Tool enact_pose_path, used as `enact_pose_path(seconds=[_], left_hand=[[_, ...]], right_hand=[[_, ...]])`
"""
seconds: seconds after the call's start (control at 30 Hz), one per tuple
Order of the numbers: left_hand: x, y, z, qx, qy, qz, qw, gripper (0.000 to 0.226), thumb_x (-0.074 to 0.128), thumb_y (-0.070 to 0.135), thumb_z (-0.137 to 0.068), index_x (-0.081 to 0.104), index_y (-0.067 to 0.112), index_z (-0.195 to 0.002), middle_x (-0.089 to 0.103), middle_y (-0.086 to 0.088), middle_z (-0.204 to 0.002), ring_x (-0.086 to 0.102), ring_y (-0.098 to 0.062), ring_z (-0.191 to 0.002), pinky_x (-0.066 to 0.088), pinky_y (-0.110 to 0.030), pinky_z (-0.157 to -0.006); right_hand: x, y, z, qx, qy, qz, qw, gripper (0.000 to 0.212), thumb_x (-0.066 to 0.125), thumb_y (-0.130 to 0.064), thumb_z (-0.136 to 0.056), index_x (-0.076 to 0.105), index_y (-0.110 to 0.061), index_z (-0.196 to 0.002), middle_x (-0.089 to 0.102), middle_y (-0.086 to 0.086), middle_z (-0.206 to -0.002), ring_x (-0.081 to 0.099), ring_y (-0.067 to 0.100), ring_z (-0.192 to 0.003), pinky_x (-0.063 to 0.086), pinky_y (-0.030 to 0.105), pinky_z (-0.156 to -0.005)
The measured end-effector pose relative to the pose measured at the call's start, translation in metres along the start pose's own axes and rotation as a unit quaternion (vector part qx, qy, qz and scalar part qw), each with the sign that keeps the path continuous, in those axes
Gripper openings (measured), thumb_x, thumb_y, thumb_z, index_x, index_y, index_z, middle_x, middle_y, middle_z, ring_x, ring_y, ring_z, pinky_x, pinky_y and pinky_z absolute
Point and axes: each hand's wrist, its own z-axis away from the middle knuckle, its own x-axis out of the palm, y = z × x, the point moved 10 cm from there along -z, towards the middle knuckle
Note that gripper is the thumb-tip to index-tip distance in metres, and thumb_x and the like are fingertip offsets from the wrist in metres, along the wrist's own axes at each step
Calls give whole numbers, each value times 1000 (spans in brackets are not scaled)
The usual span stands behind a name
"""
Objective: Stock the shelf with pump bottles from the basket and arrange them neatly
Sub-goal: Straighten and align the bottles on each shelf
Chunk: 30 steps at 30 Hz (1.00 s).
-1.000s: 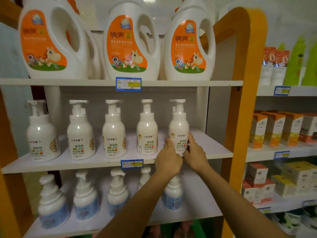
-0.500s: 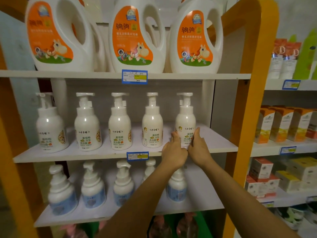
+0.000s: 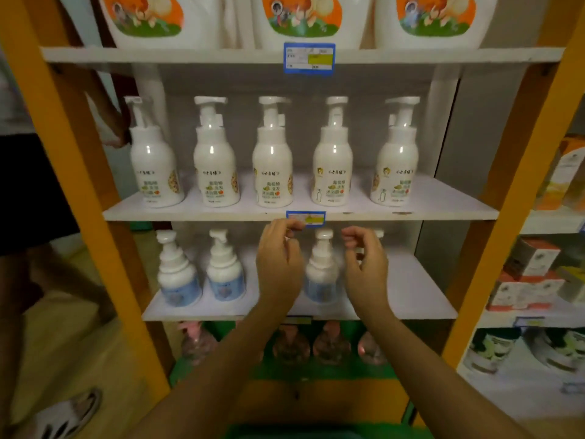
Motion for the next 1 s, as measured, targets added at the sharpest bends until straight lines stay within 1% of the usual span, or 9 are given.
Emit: enact_pose_path(seconds=[0.23,0.33,0.43,0.53,0.67,0.77,0.87,0.93,1.0], left_hand=[[-73,-107,25,-97,23,-59,993,21,38,-2,-86,57,4,-94,59,-14,-93,55,-24,-86,47,-37,-76],[-92,-145,32,-140,13,-65,988,25,37,-5,-89,51,-2,-110,53,-12,-104,50,-21,-96,44,-28,-80],[-96,-189,34,-203,-34,-71,976,35,35,-3,-92,41,-6,-126,49,-20,-126,47,-28,-112,40,-24,-90],[-87,-216,37,-255,-102,-38,961,34,35,2,-91,40,-4,-124,49,-15,-116,47,-23,-103,39,-30,-85],[-75,-246,40,-323,-168,-29,931,51,31,-2,-92,22,4,-143,37,-20,-142,37,-39,-129,36,-45,-103],[-66,-258,40,-320,-208,-18,924,58,32,-4,-91,18,12,-145,35,-17,-146,40,-26,-127,40,-34,-100],[-62,-258,44,-327,-215,-4,920,61,32,-4,-91,13,15,-146,31,-12,-148,36,-21,-128,35,-25,-98],[-60,-256,45,-325,-215,13,921,61,31,-4,-91,13,16,-146,29,-11,-150,32,-25,-135,34,-27,-104],[-60,-255,42,-321,-206,15,924,61,32,-4,-91,15,16,-146,31,-12,-149,33,-27,-135,34,-34,-108]], right_hand=[[96,25,47,26,-102,-41,994,22,41,-4,-82,58,0,-97,61,16,-97,57,21,-90,49,30,-80],[141,39,66,70,-168,-38,983,33,40,8,-84,54,-3,-112,58,11,-113,54,20,-103,47,34,-93],[188,61,88,131,-266,-1,955,50,38,7,-88,35,-9,-135,41,8,-139,42,15,-121,34,36,-110],[223,75,102,165,-335,29,927,61,37,3,-90,14,-12,-145,18,5,-155,21,20,-141,19,32,-114],[255,78,99,172,-353,28,919,65,43,-7,-92,7,-11,-146,16,8,-155,20,25,-142,22,36,-116],[264,85,92,213,-333,-10,918,65,42,-3,-91,10,-14,-146,28,11,-150,31,28,-137,34,28,-108],[267,90,92,192,-316,-9,929,69,46,5,-85,15,-12,-144,32,11,-147,35,23,-134,37,33,-108],[265,92,95,197,-285,-35,937,54,42,-2,-92,22,-11,-142,40,2,-136,39,10,-121,41,8,-91],[262,89,95,191,-262,-60,944,44,38,-7,-95,29,-12,-138,41,-5,-121,40,6,-111,39,-5,-70]])
